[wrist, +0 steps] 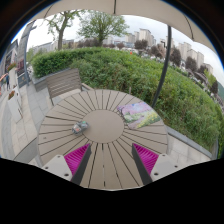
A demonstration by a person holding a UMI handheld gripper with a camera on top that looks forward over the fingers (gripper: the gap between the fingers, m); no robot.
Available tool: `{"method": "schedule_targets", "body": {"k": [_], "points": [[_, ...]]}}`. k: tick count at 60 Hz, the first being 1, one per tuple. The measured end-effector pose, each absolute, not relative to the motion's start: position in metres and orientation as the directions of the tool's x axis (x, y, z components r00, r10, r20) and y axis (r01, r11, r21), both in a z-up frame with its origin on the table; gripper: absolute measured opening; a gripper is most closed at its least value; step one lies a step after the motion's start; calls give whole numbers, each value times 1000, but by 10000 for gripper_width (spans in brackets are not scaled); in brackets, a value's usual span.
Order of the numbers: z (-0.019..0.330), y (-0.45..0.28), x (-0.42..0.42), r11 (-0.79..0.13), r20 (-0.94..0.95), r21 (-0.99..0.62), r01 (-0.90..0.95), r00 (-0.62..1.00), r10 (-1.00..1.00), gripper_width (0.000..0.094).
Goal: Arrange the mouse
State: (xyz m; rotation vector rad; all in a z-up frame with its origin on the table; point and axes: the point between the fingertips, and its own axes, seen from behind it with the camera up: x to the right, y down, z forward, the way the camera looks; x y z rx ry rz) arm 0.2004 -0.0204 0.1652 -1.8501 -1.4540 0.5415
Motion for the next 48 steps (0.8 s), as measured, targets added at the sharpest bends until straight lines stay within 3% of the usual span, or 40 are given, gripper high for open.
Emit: {"method": "schedule_targets", "body": {"k": [48], "points": [[22, -130, 64, -85, 2, -827, 556, 153, 988, 844]]}}
